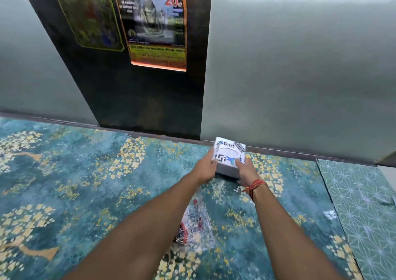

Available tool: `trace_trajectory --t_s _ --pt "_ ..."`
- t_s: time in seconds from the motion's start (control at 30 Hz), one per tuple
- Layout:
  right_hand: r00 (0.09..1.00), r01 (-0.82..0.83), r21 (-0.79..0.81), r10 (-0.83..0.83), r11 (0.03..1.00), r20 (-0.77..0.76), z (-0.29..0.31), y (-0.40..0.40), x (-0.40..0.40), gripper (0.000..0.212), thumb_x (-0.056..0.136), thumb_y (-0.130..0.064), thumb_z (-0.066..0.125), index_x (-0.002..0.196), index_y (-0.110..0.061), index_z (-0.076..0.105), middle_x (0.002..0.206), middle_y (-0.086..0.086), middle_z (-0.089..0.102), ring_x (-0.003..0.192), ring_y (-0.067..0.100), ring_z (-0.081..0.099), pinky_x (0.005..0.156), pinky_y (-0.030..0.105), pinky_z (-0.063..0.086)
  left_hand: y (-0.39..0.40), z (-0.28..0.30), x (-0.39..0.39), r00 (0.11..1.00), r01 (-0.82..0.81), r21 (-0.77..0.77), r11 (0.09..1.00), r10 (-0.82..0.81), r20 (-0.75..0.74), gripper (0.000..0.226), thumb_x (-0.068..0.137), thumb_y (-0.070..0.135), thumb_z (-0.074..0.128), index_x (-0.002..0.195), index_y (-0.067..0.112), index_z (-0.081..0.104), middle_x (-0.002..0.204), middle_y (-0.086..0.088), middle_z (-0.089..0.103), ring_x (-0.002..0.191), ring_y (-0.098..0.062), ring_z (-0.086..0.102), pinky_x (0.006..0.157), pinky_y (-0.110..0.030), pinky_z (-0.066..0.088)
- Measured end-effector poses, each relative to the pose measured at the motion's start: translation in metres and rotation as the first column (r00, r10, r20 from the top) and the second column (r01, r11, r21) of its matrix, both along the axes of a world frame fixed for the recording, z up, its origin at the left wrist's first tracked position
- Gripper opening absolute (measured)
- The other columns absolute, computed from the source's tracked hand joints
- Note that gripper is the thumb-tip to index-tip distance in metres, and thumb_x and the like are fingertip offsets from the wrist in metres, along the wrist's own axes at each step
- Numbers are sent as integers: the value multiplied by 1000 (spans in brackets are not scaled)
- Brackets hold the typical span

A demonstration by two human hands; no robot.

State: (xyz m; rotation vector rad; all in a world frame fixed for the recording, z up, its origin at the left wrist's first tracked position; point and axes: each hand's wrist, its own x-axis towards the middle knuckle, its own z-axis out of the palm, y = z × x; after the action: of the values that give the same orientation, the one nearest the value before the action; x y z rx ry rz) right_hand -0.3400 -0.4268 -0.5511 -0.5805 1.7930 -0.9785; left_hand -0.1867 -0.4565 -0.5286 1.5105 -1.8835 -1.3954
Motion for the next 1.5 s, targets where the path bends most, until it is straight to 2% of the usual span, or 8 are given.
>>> trace_trajectory --t_s 0.2,0.47,0.77,0.9,1.2,1.33,1.4,1.5 --pt "953 295 -201 -273 934 129 12 75 16 48 99 -22 50 145 -17 36 126 -1 46 112 24 52 96 49 50 15 -21 53 953 78 -143 987 -31 302 67 98 26 51 156 15 20 163 -14 23 148 -32 25 120 -41 25" --pt "984 100 271 -55 957 -170 -2 185 120 37 82 -38 68 107 -13 56 89 6 66 71 26 65 62 32 50 71 -13 118 751 102 21 995 -90 654 45 84 43 53 117 13 60 123 -15 61 115 -35 55 96 -43 49" --pt "860 379 166 -413 910 299 2 167 119 78 79 -2 74 144 -8 31 118 18 58 75 26 65 66 40 60 89 7 130 915 -402 236 885 398 66 21 93 -1 54 109 2 67 90 -7 63 66 -13 54 56 -24 41" --pt "962 196 74 -206 978 181 24 161 106 19 81 6 69 93 -9 66 99 14 66 73 25 66 57 31 59 106 9 140 796 -477 475 740 592 -122 14 93 -4 58 93 7 66 94 -11 65 74 -17 60 62 -28 52" --pt "975 72 -263 -13 962 220 68 159 65 46 74 26 57 44 -9 66 75 13 70 70 24 67 60 34 58 133 40 160 530 -93 846 525 745 -404 17 86 -5 43 80 7 52 81 -19 73 61 -25 71 52 -29 61" --pt "930 -152 -320 245 935 274 81 155 47 51 75 27 55 43 -10 68 68 7 74 68 22 68 57 28 58 125 64 145 635 179 831 527 583 -507 59 88 36 43 134 -1 47 120 -24 65 81 -31 73 60 -35 62" --pt "901 -284 -320 365 904 234 85 153 45 51 74 28 55 45 -11 70 69 5 75 67 18 69 60 29 59 126 70 131 861 282 741 609 180 -476 72 81 41 60 139 1 45 131 -14 63 76 -14 65 62 -19 58" --pt "902 -319 -251 374 914 217 89 154 47 36 78 22 58 65 -8 72 86 10 75 73 20 69 60 29 61 135 66 113 898 423 744 516 -134 -418 46 83 15 68 125 0 58 111 -13 73 78 -17 69 73 -22 59"
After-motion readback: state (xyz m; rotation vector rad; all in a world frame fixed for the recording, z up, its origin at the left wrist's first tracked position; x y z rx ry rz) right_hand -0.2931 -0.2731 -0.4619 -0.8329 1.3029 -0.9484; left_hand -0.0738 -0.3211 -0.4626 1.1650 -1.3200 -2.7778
